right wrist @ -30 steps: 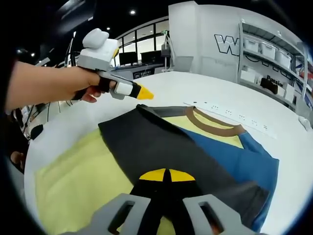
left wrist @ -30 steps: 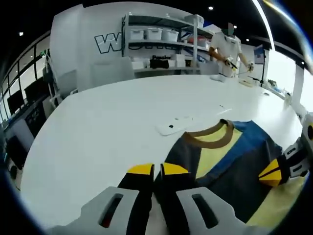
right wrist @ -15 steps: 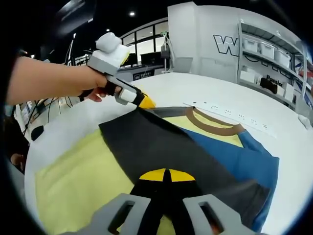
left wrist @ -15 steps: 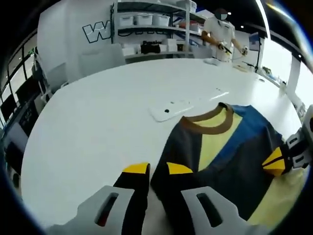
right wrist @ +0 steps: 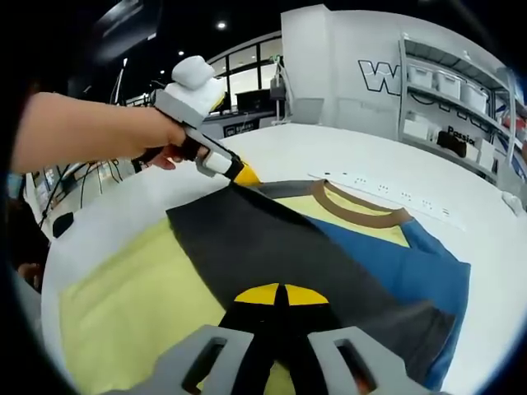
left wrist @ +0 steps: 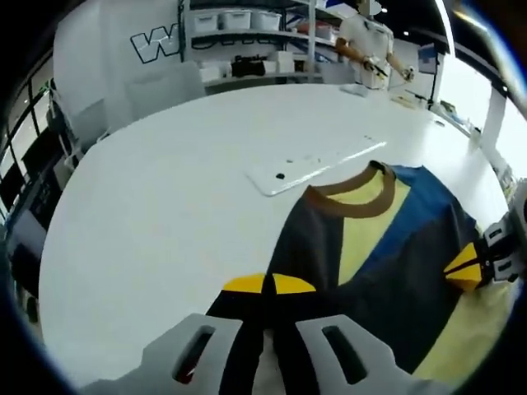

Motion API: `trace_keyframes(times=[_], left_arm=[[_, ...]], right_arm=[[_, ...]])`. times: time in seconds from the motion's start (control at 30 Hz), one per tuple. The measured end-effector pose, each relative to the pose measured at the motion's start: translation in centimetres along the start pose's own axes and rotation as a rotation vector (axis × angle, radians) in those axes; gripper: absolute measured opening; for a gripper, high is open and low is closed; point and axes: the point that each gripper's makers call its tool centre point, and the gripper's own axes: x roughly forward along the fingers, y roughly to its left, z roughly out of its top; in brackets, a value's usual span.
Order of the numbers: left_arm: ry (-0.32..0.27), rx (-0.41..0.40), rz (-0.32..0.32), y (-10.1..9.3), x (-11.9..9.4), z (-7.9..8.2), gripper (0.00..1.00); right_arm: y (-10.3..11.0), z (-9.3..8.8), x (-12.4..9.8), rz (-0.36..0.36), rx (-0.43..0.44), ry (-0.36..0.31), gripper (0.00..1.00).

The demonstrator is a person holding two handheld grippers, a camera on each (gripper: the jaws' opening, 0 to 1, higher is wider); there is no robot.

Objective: Fold the garment on the visible template until the final outline fits inside the template.

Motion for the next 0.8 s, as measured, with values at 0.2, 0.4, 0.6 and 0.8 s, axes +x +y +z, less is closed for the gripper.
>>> trace_keyframes(times=[0.2, 0.4, 0.6, 0.8], left_arm=[[0.002, 0.018, 0.026, 0.7, -0.6, 0.1, 0.0], [0.0, 0.106, 0.049, 0.6, -0.3, 0.7, 0.0], [0.003, 0.096, 0.1, 2.4, -0.2, 0.5, 0.0], [-0.033, 0.105, 0.111, 2.9, -1.4, 0.8, 0.0]], right_arm=[[0.0, -0.1, -0.1, -0.001, -0.005, -0.006, 0.0], [0.0, -0.1, -0.1, -0.001, -0.012, -0.004, 0.0], [-0.1, -0.1, -0.1, -0.003, -0.014, -0.003, 0.0], [-0.1, -0.2, 0.0, -0.005, -0.015, 0.0, 0.0]])
